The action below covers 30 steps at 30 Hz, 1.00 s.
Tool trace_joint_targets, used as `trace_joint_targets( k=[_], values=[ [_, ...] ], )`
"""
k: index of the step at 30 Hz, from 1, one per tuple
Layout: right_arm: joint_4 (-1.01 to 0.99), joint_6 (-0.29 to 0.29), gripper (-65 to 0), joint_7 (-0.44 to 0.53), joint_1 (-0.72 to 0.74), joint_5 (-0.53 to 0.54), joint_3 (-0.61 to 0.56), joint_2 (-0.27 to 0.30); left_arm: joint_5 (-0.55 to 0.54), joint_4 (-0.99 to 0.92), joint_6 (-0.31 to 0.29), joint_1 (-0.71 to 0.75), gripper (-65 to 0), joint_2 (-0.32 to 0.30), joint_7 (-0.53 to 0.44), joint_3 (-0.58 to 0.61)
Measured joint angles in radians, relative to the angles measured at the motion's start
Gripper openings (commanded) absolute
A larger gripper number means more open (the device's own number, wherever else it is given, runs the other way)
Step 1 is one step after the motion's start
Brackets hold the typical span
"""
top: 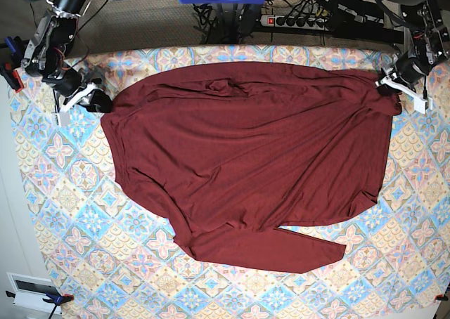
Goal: Layout the t-shirt on the table in an organized manner, then fold the t-shirt properly
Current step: 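Pull the shirt taut between both grippers, stretching it lengthwise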
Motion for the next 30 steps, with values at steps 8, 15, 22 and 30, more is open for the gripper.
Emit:
trace_joint_targets(
  k=[8,15,22,30],
  values=[
    [-0.001,0.001,-41.7,0.054,0.002,0.002,-0.126,-0.001,0.0,0.0,0.0,-0.016,-65.0,0.002,0.006,0.0],
    [0.002,0.0,-49.8,0.062,-0.002,0.007,-0.152,0.002,0.002,0.0,0.0,-0.014,-65.0,0.002,0.008,0.0],
    [0.011,-0.003,-64.9,0.037,-0.007,0.018,-0.149,0.001,0.001,0.0,0.0,-0.014,-65.0,0.002,0.008,0.0],
    [0.154,-0.001,-65.0,-0.003,-0.127,0.105,-0.037,-0.002,-0.005,0.001,0.0,0.007,-65.0,-0.014,0.009,0.004]
  ],
)
